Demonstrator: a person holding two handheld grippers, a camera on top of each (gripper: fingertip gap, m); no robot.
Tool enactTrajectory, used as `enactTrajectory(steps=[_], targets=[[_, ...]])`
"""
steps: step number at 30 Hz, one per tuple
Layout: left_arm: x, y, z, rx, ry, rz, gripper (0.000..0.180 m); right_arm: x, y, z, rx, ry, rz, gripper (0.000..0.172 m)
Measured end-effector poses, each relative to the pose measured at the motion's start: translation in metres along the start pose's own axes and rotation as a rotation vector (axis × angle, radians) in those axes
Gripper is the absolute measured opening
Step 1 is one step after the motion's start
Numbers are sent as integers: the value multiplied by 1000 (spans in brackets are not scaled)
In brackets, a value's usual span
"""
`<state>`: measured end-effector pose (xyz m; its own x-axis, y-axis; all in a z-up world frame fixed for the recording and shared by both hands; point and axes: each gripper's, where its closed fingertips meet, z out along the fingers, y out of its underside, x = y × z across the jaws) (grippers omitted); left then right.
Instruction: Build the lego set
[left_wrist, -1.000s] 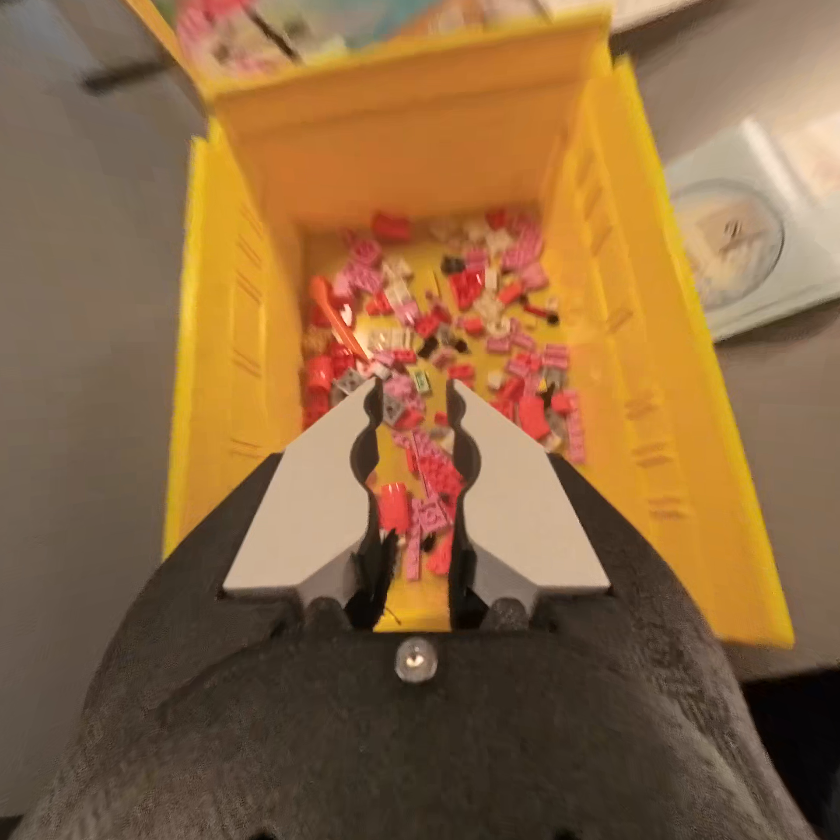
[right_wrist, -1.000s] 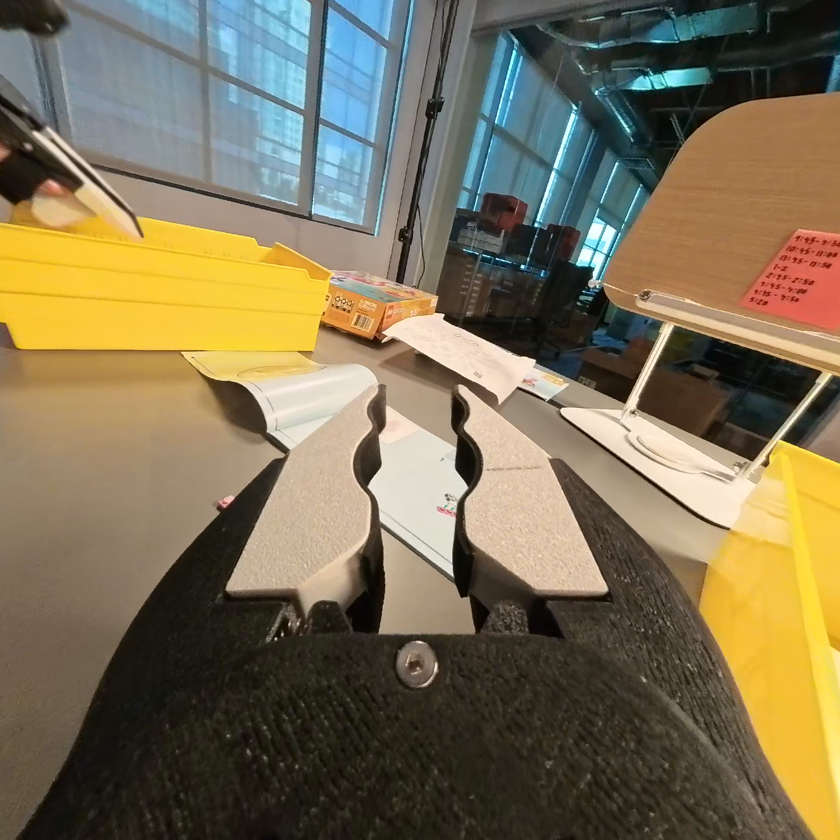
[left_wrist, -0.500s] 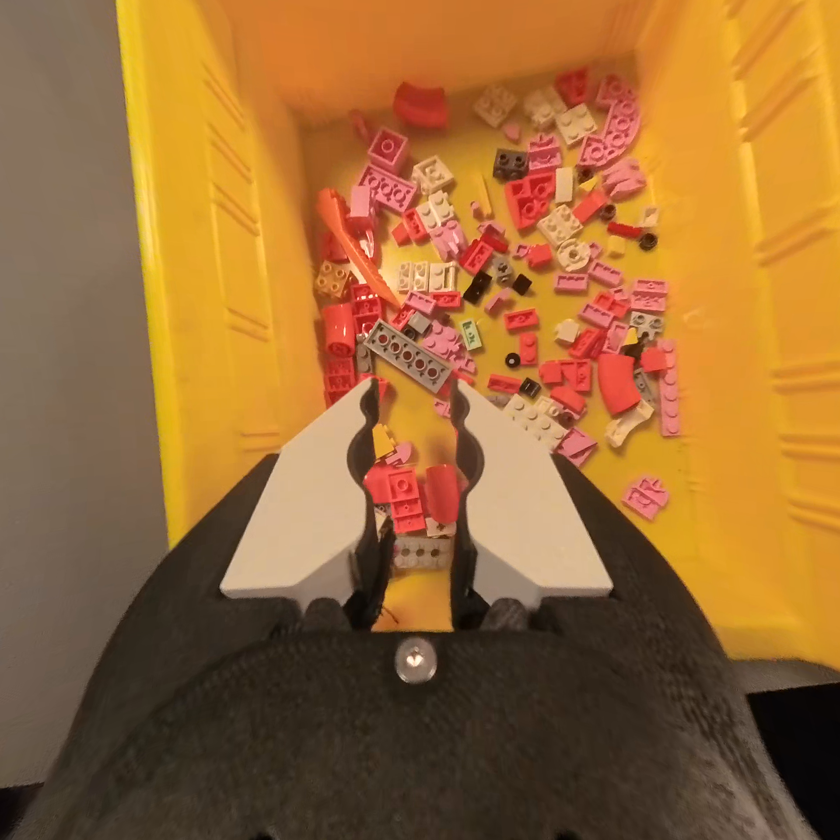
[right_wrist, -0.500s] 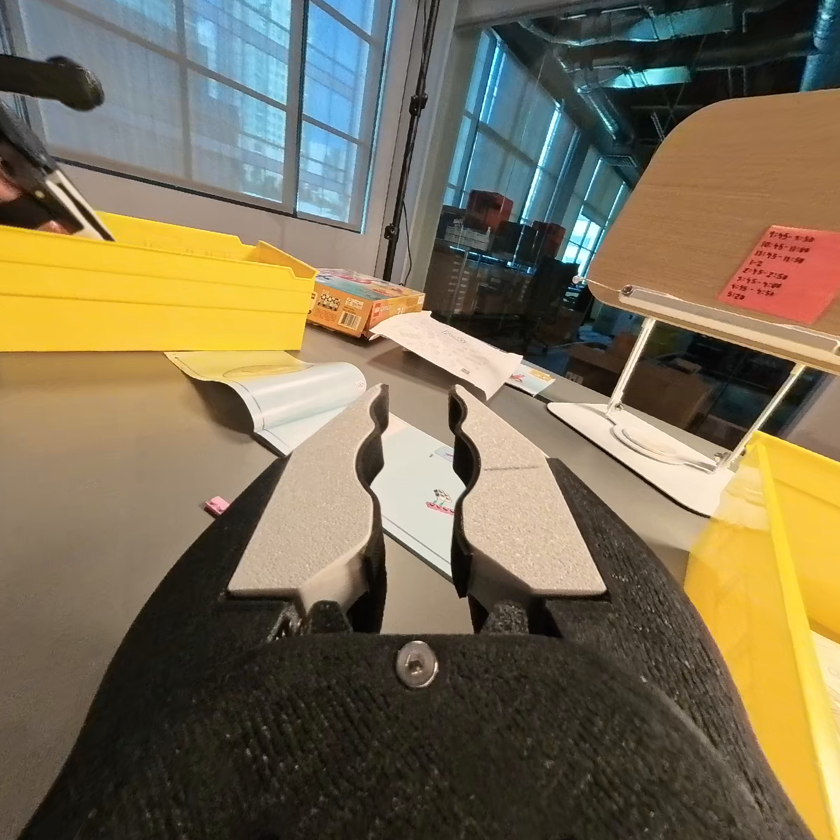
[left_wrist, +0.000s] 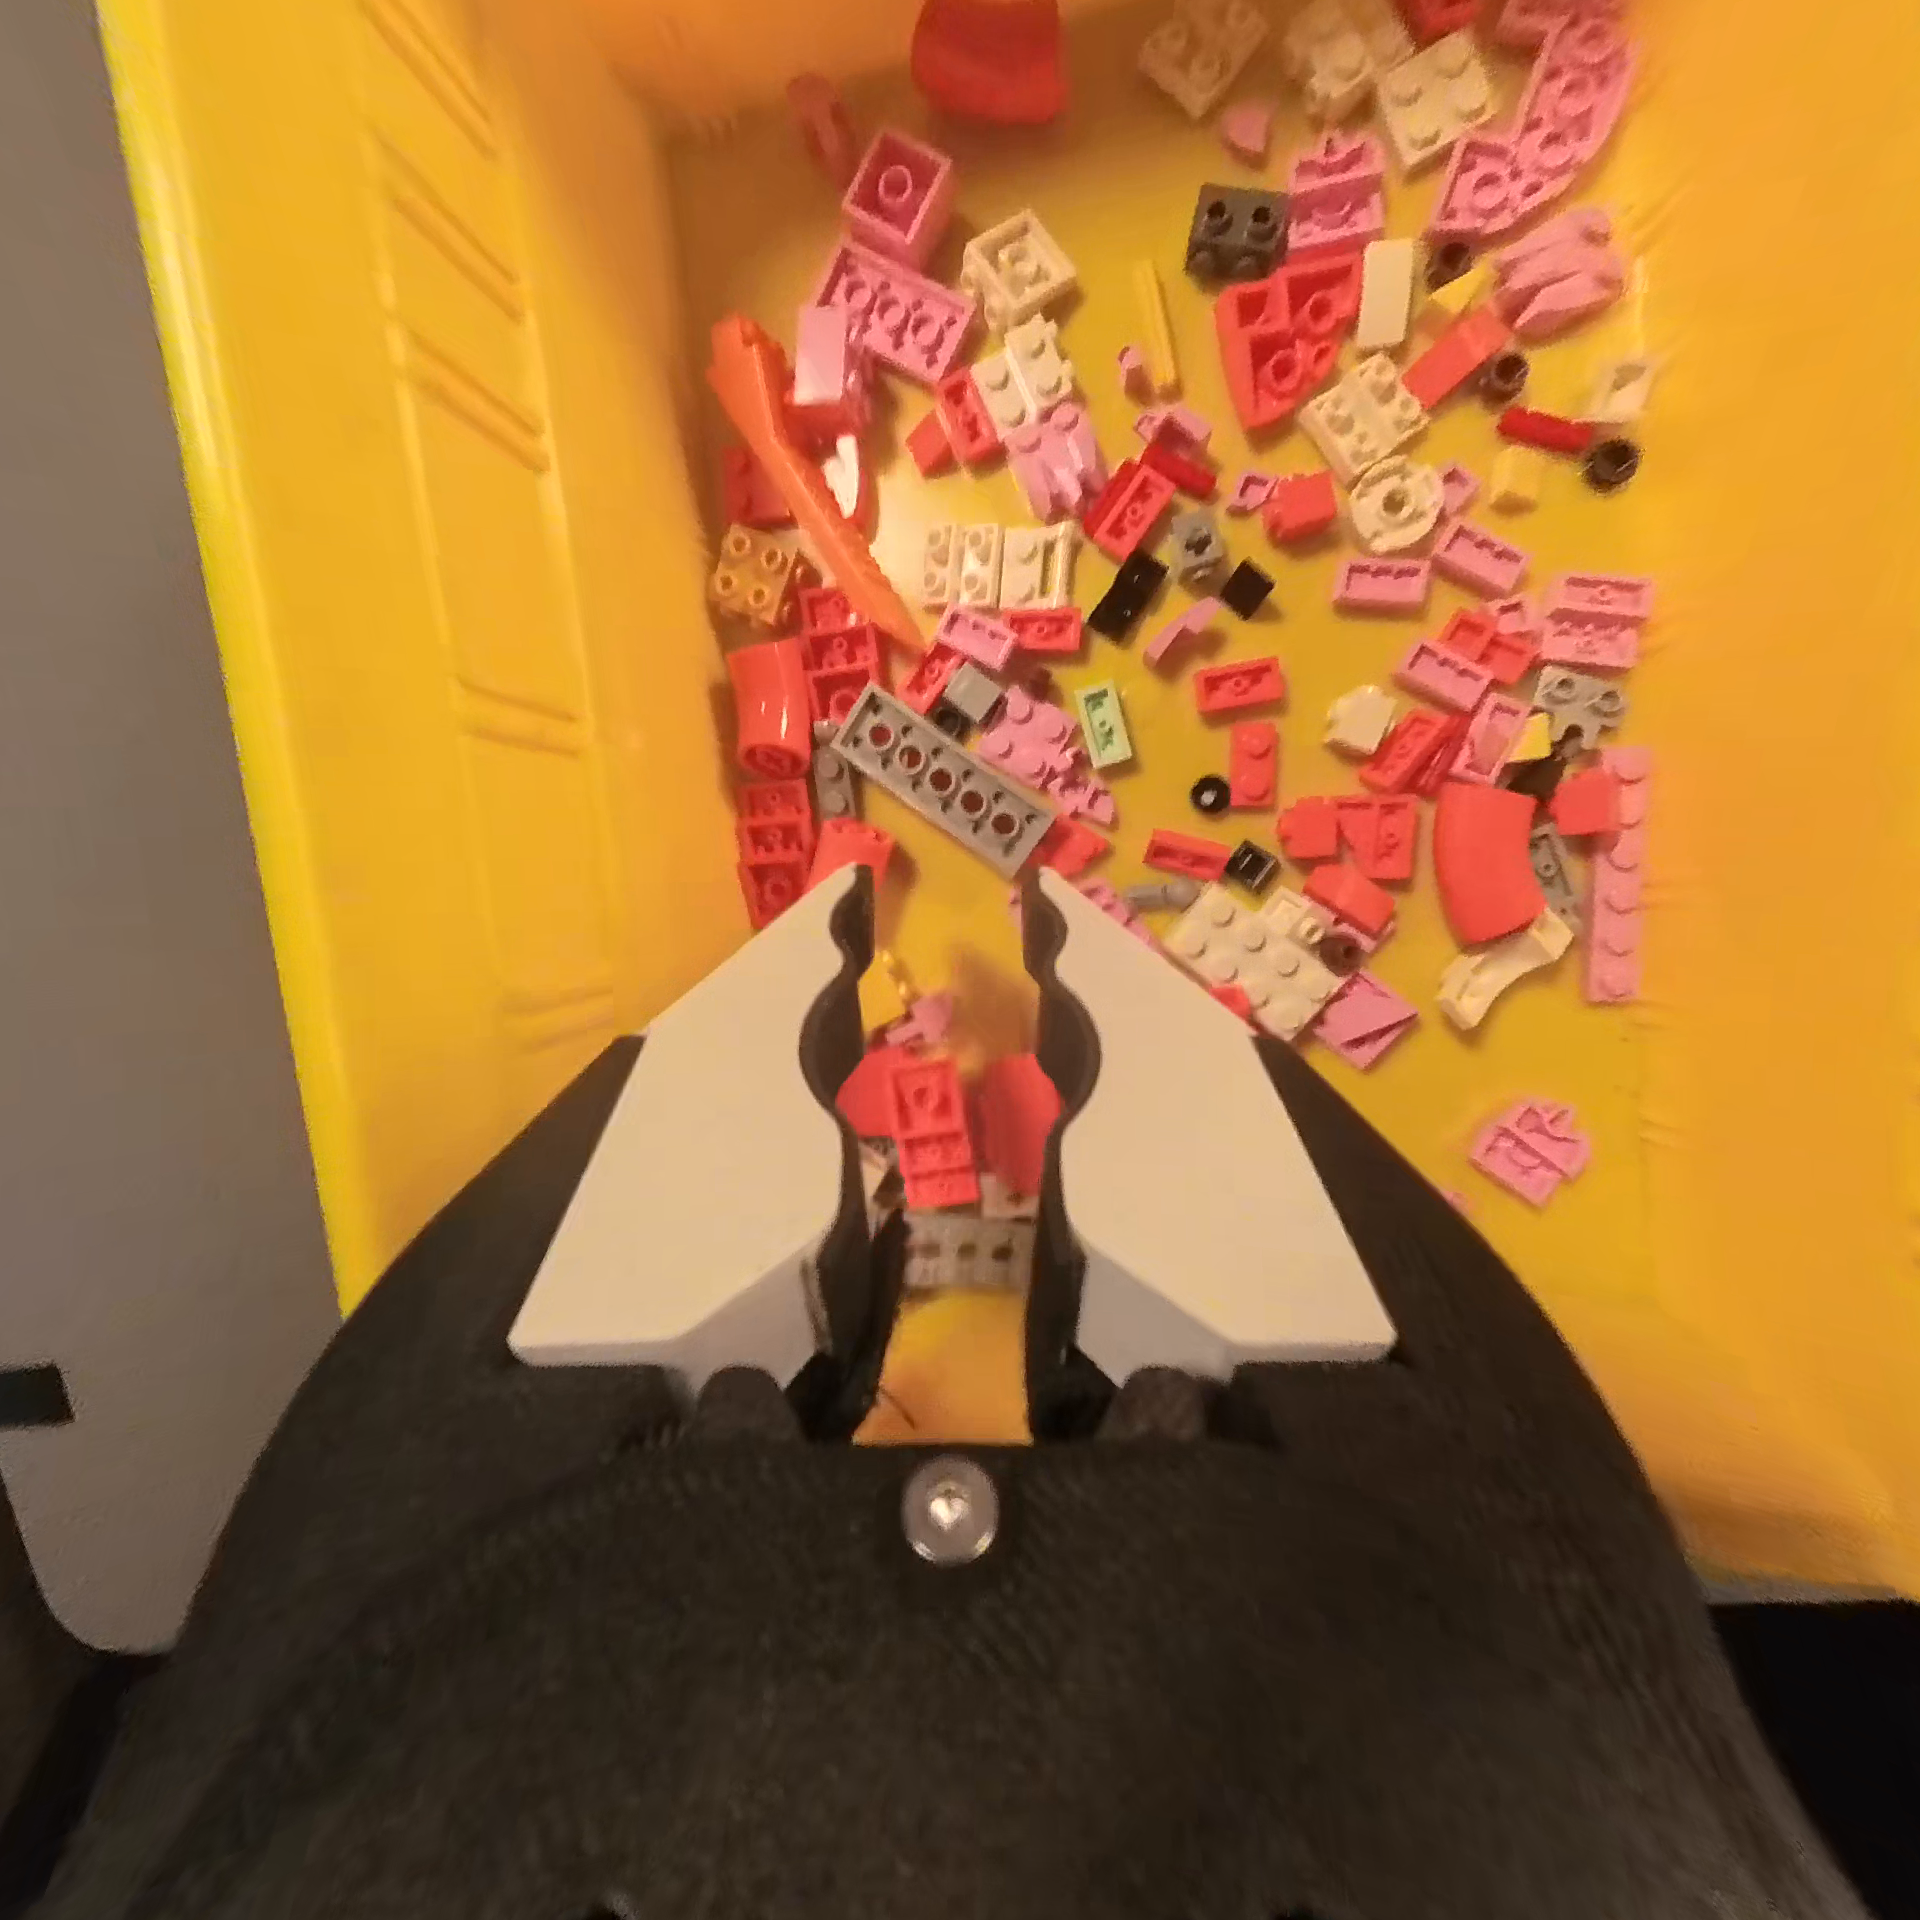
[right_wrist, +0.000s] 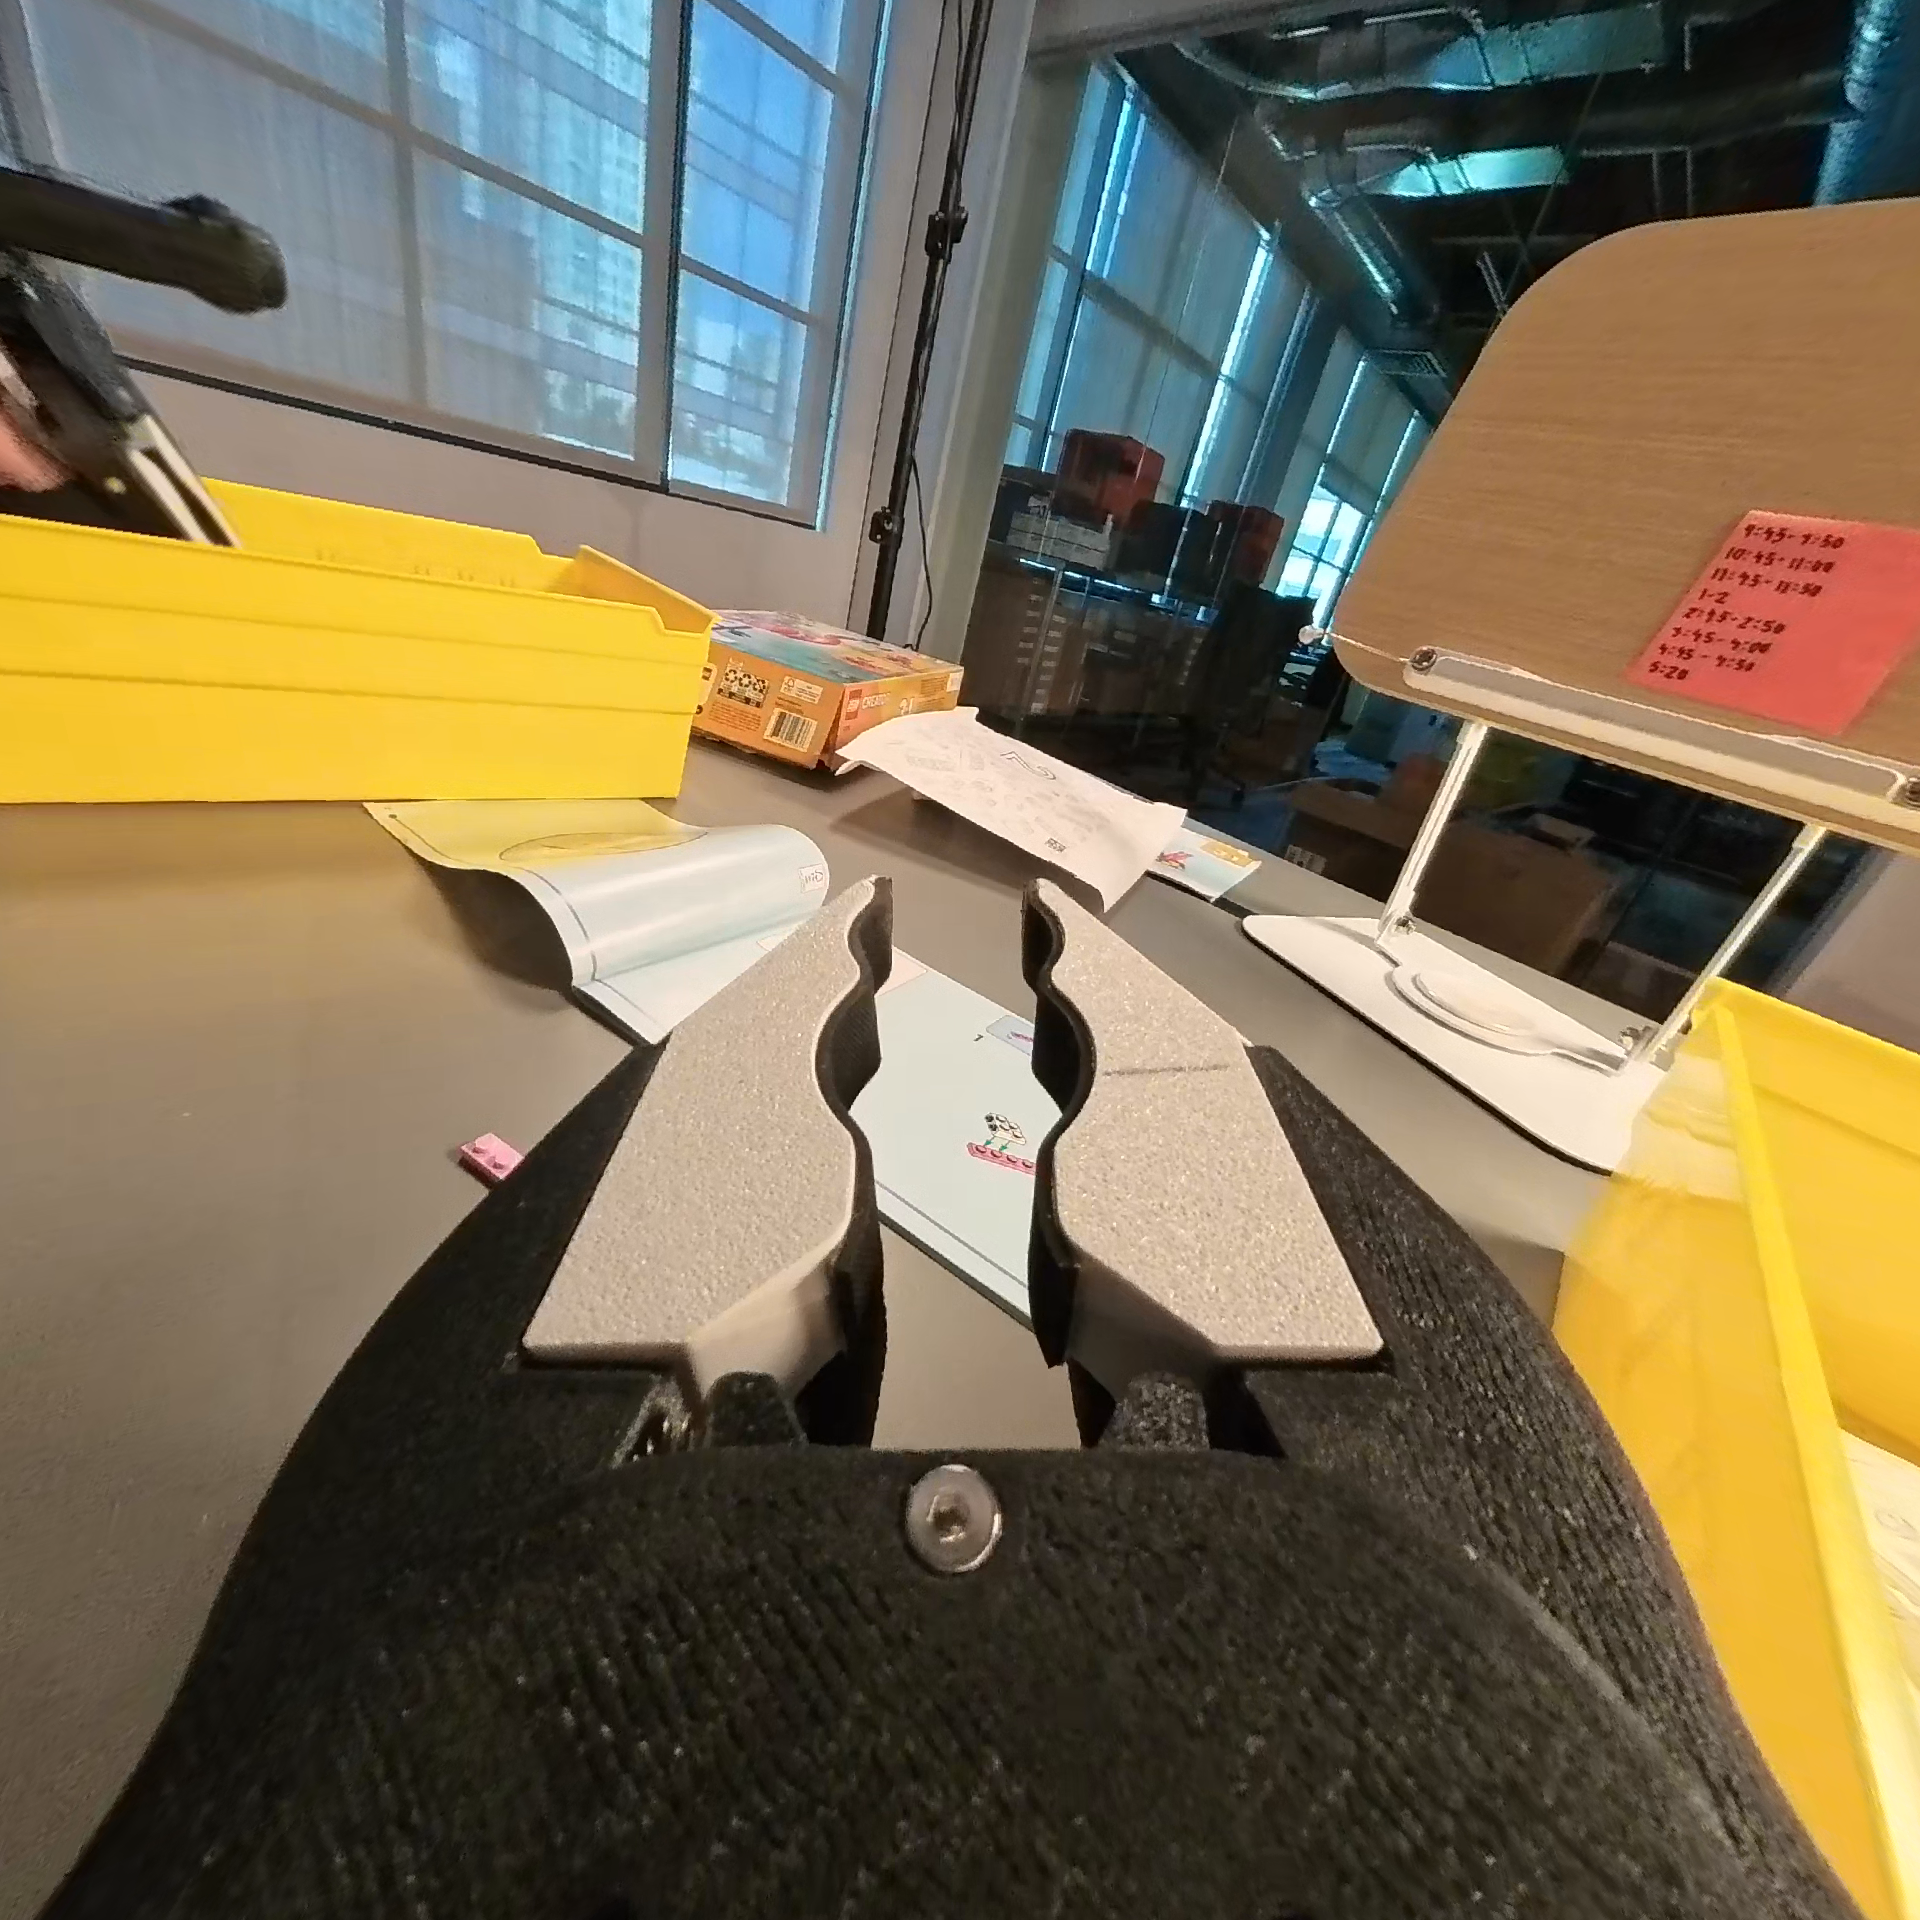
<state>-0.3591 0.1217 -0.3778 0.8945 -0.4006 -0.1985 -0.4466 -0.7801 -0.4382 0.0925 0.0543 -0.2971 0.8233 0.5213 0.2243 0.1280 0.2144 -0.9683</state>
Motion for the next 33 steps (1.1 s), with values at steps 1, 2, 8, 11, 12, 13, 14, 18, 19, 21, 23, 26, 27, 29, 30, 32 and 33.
enactTrajectory(steps=[1, 2, 8, 11, 12, 13, 14, 18, 19, 21, 23, 26, 27, 29, 30, 32, 33], targets=[[3, -6, 0, 18, 10, 10, 27, 0, 0, 0, 0, 0, 0, 23], [6, -14, 0, 38, 22, 23, 27, 0, 0, 0, 0, 1, 0, 23], [19, -52, 16, 44, 140, 169, 27, 3, -2, -1, 9, 17, 1, 22], [16, -70, 27, 16, 135, 250, 28, 3, -1, -1, 4, 19, -2, 22], [17, -77, 30, 18, 141, 283, 28, 3, -1, -1, 2, 19, -2, 22], [19, -84, 33, 25, 155, 312, 29, 3, 0, -1, 1, 20, -3, 22], [23, -91, 35, 32, 177, 333, 29, 4, 0, -1, -1, 22, -3, 22], [37, -111, 44, 48, 294, 380, 29, 4, 1, 0, -8, 25, -7, 22], [42, -114, 46, 49, 327, 389, 29, 4, 1, 0, -8, 27, -7, 22], [49, -118, 48, 52, 380, 401, 30, 5, 2, 0, -11, 31, -9, 22], [52, -123, 52, 65, 384, 407, 30, 5, 2, 1, -13, 33, -12, 22], [50, -134, 59, 104, 349, 411, 30, 5, 3, 2, -18, 26, -18, 22], [49, -138, 61, 125, 335, 403, 30, 5, 3, 2, -19, 25, -18, 22], [50, -143, 64, 151, 335, 382, 27, 5, 3, 2, -17, 27, -15, 22], [52, -142, 65, 150, 352, 373, 27, 5, 3, 2, -17, 27, -14, 22], [52, -141, 68, 153, 364, 362, 27, 6, 3, 2, -19, 28, -14, 22], [52, -139, 69, 155, 366, 358, 28, 6, 3, 2, -19, 28, -14, 22]])
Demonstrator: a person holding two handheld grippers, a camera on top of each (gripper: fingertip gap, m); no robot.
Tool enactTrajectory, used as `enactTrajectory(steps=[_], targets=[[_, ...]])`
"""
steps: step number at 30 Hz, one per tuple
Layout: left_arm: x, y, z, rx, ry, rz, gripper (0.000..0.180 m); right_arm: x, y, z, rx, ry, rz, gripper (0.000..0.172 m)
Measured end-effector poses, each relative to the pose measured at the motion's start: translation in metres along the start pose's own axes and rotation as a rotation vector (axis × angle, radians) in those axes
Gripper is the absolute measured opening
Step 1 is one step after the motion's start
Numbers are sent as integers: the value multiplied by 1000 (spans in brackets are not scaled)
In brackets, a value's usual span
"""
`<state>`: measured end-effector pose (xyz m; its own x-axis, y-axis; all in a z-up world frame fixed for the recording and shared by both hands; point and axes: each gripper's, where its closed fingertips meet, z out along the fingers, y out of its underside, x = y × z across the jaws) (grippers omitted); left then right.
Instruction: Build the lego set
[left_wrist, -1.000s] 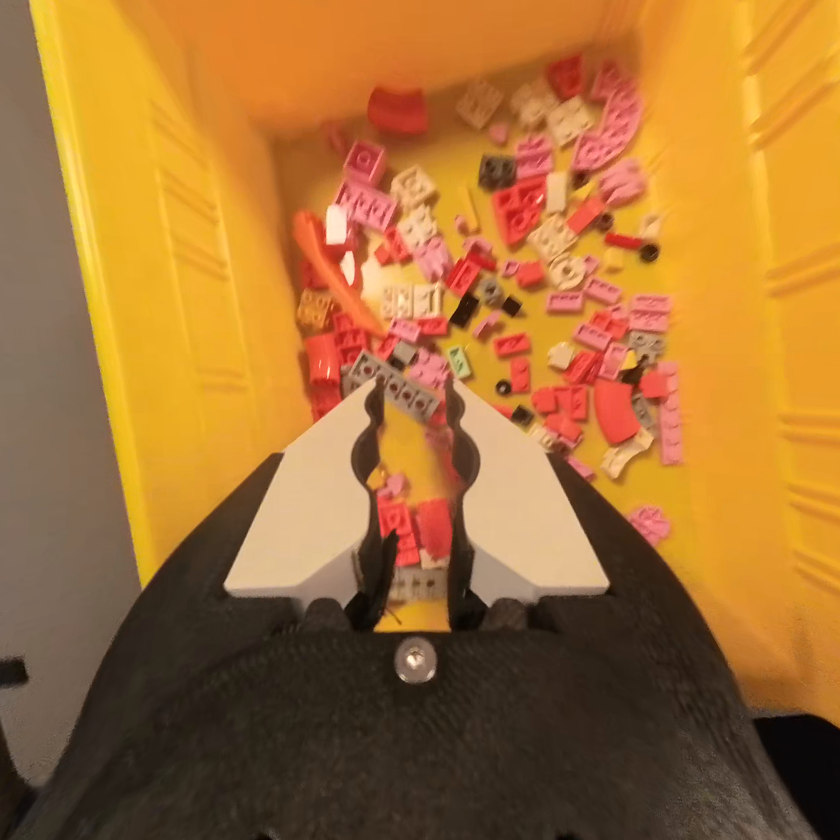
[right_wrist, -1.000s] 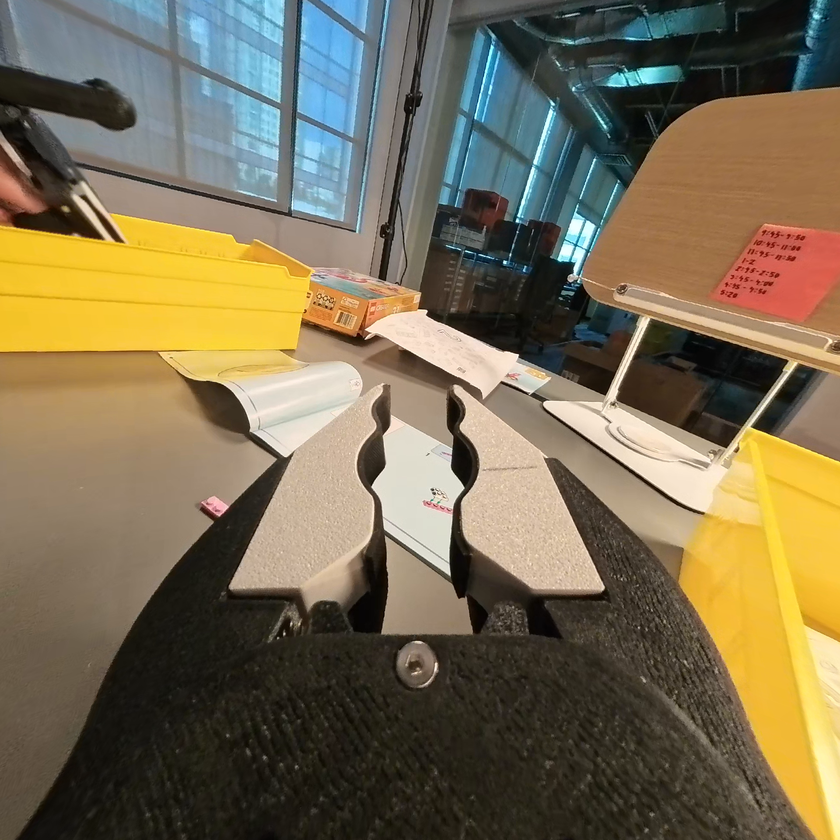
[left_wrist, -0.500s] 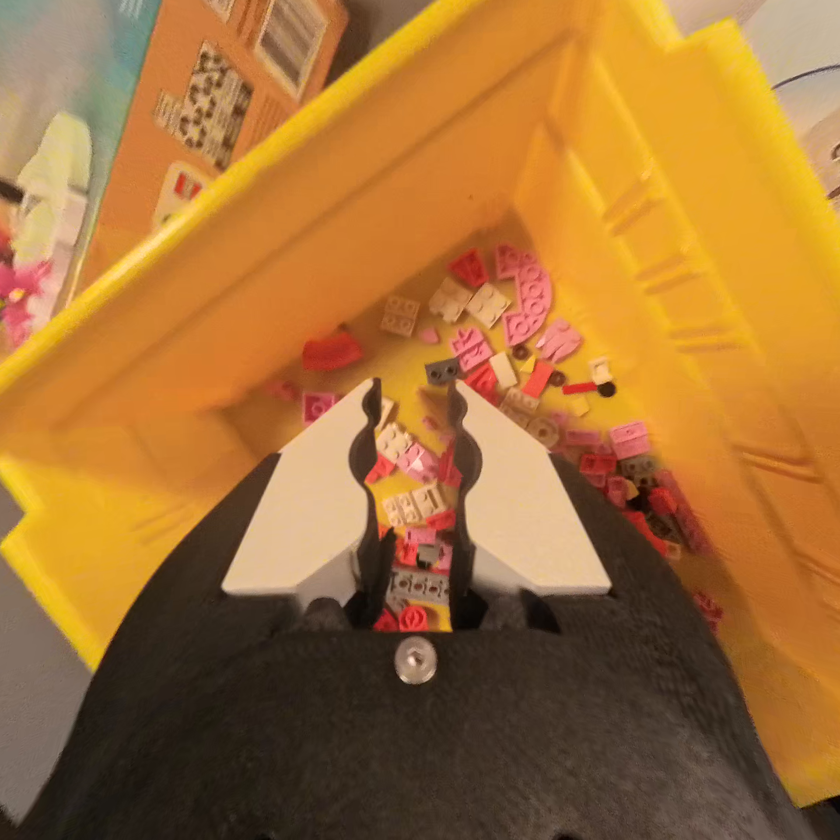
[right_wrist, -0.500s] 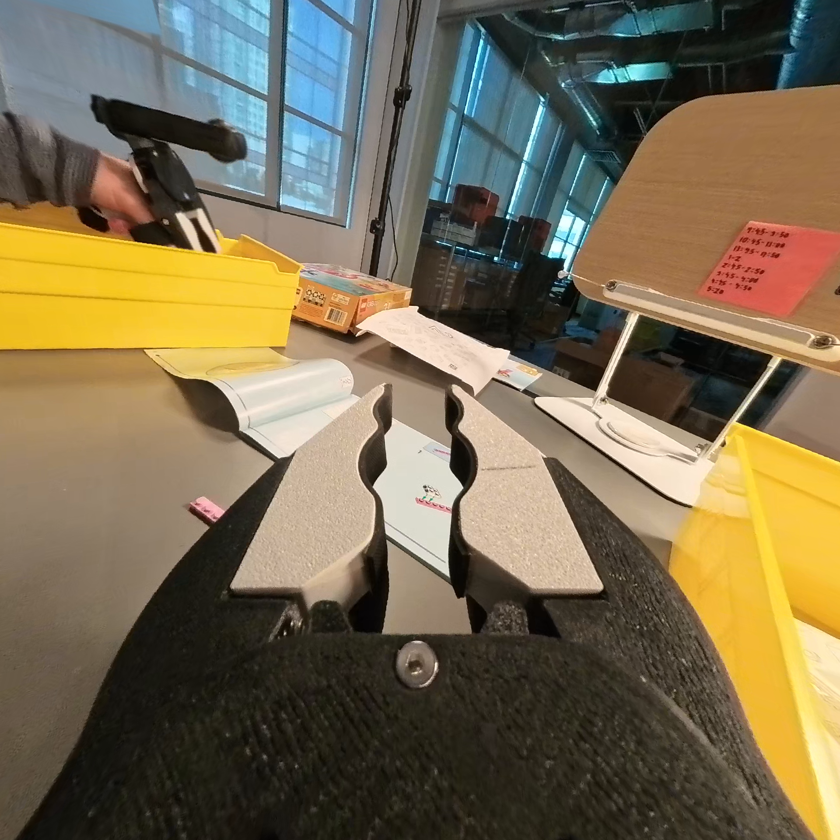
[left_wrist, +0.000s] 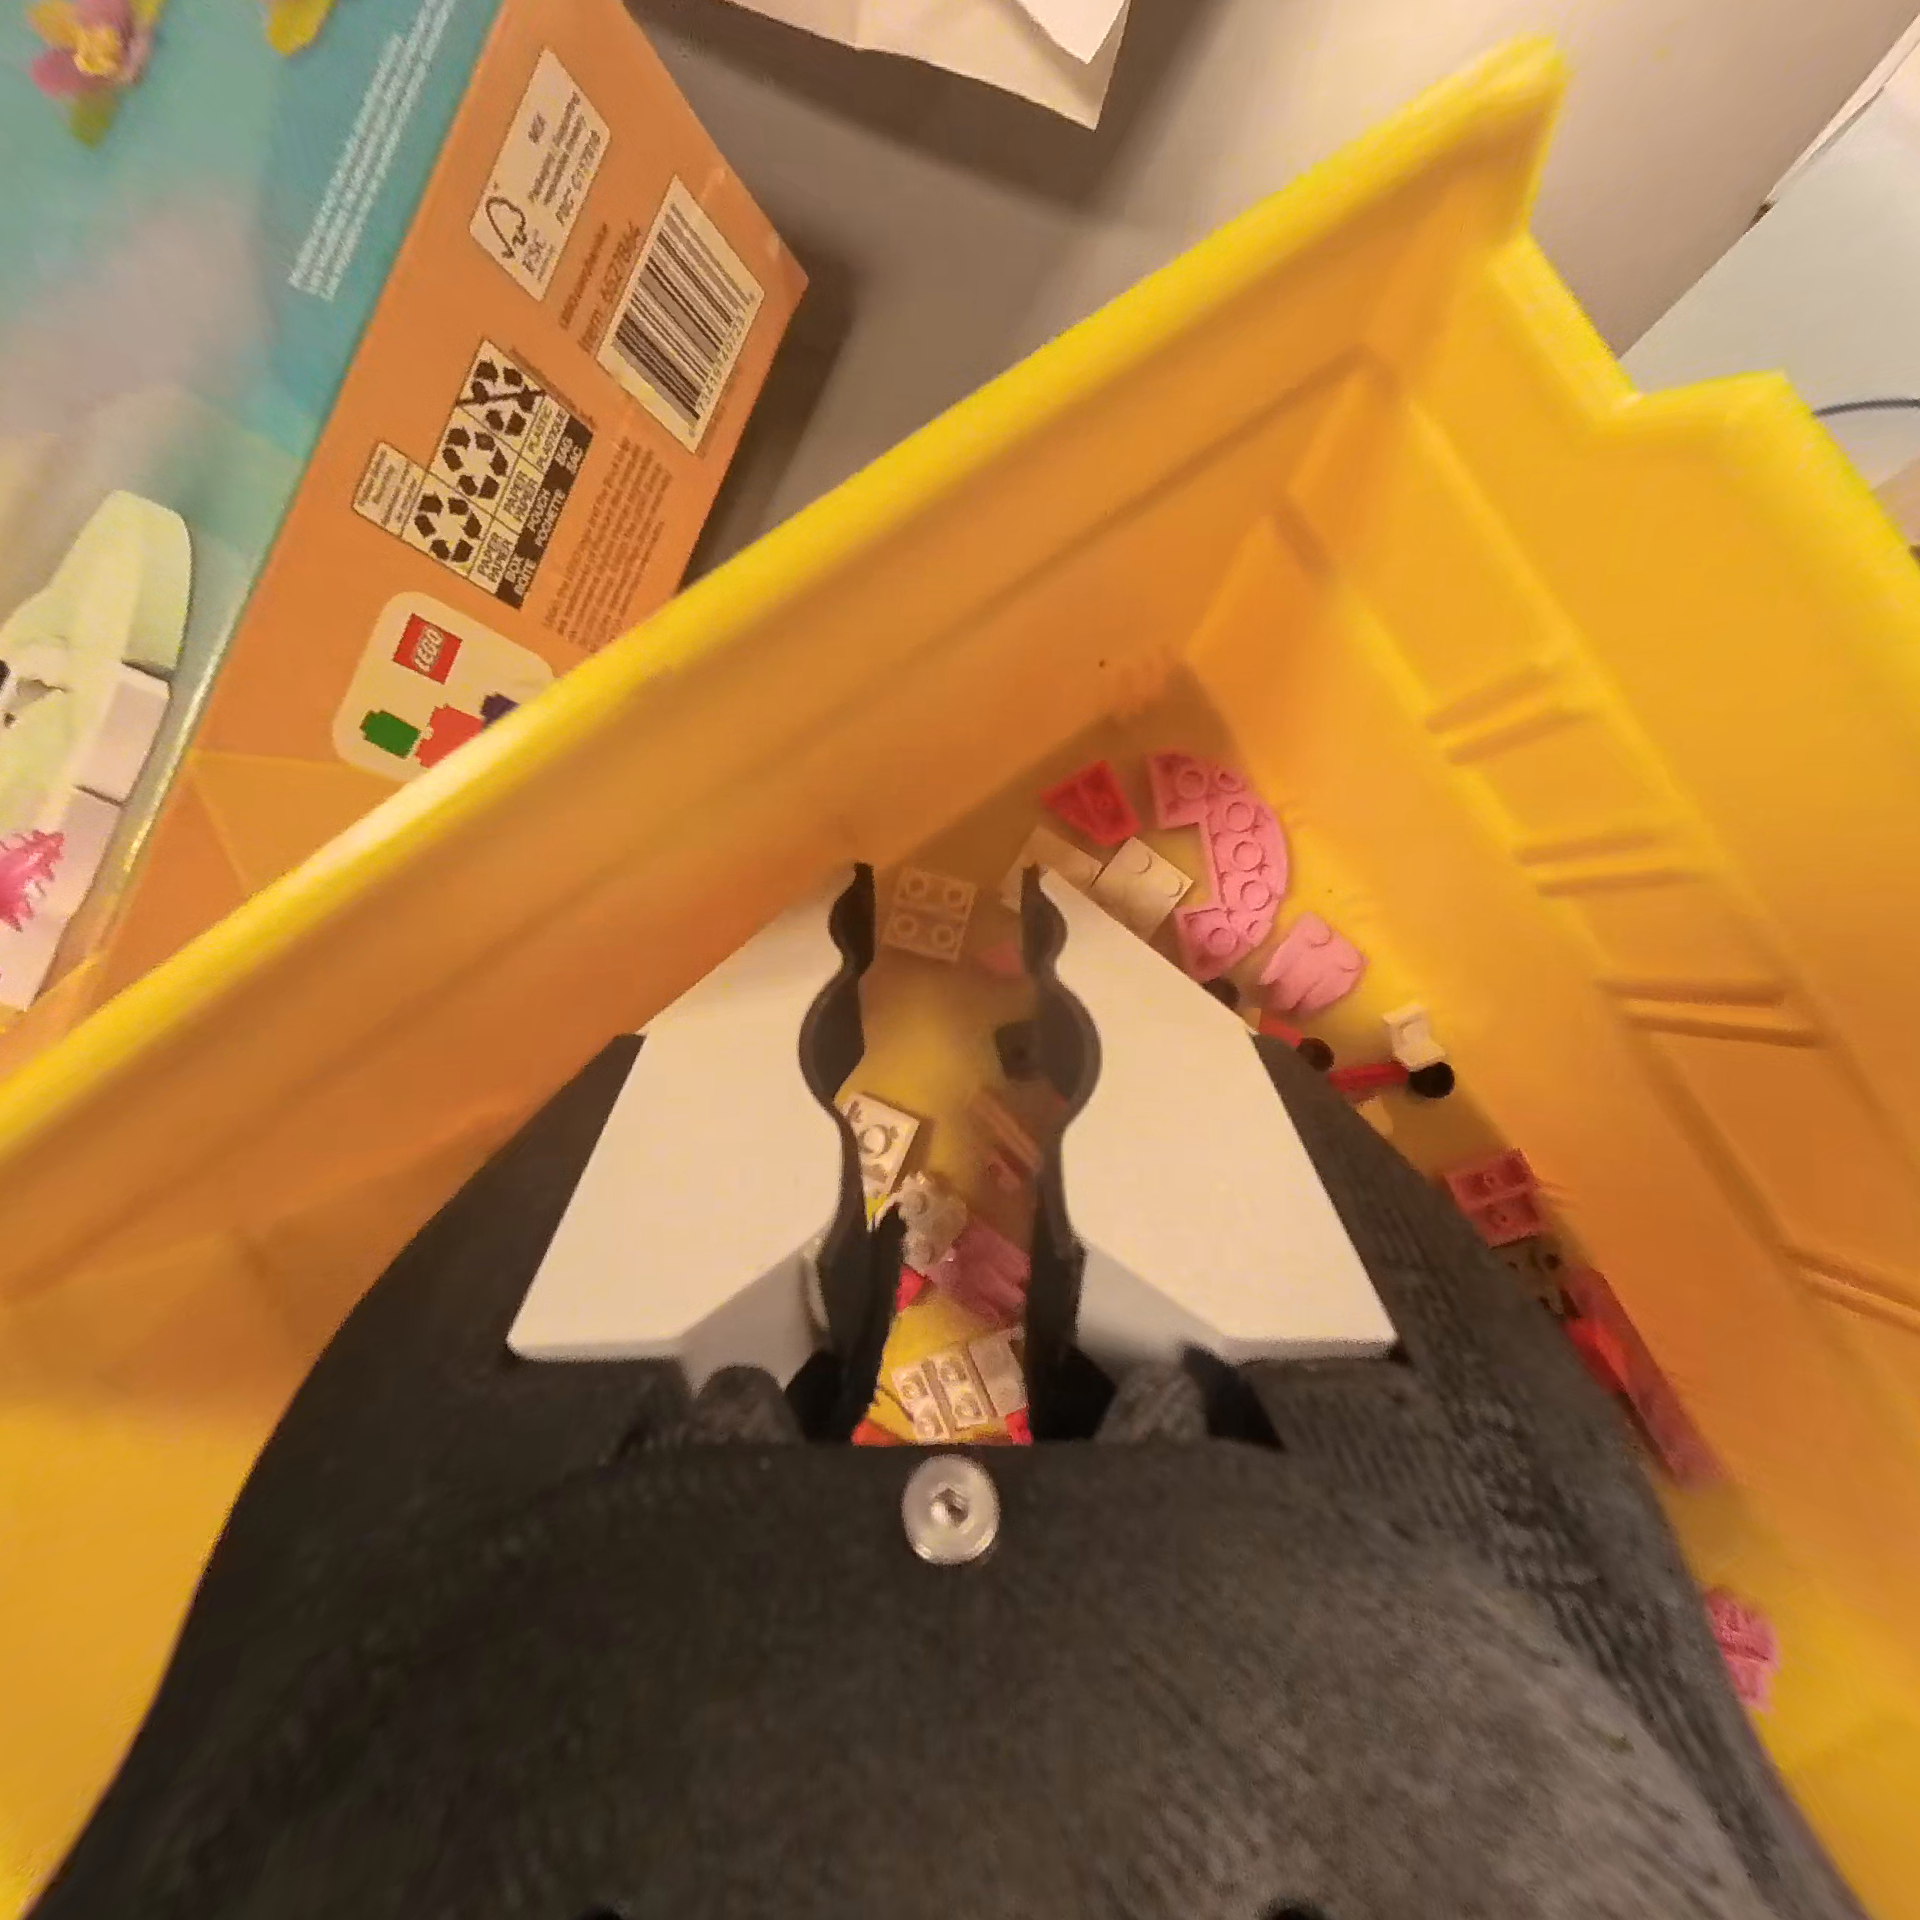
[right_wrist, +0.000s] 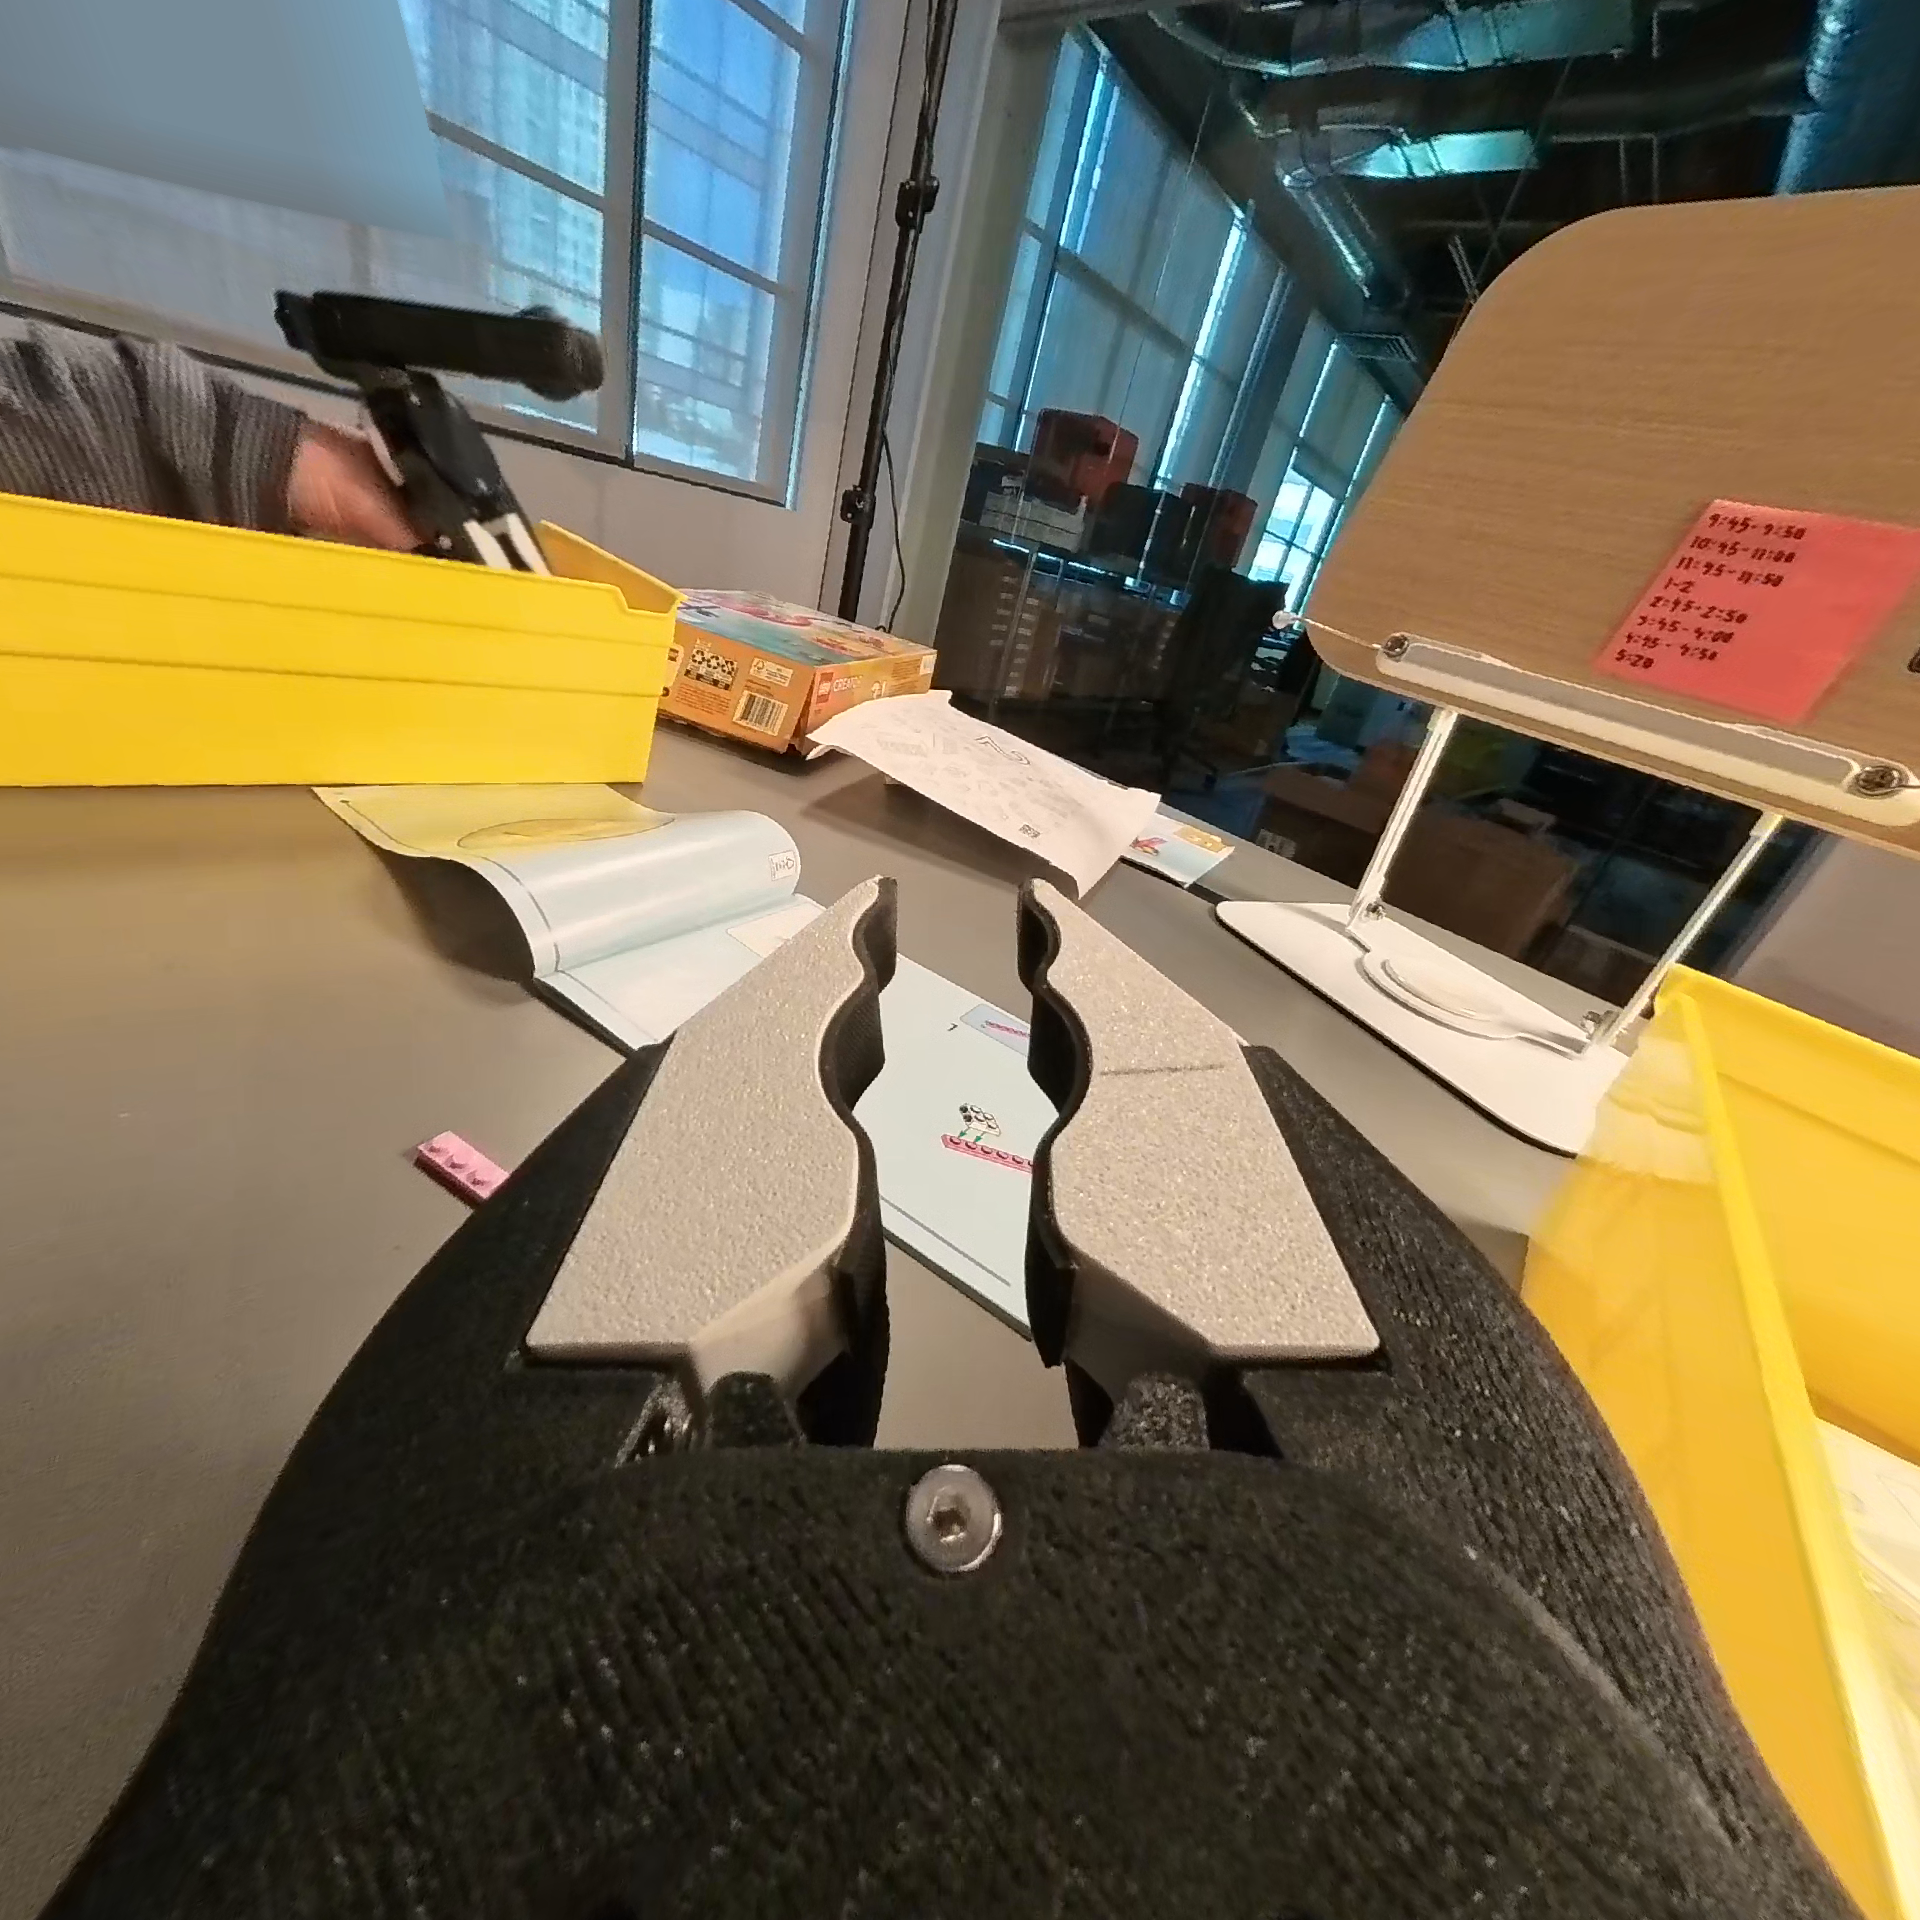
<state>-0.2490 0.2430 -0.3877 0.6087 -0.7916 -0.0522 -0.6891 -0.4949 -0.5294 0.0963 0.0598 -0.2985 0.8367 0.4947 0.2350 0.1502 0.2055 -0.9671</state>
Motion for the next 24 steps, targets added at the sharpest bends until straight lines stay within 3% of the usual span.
enactTrajectory(steps=[6, 12, 24], targets=[[15, 4, 0, 42, 106, -9, 29, 1, 1, 1, -3, 2, 1, 22], [18, 12, 5, 12, 97, 73, 25, 2, 1, 1, -5, 6, 2, 22], [26, 18, 5, 12, 167, 49, 11, 2, 1, 0, -4, 6, 2, 21]])
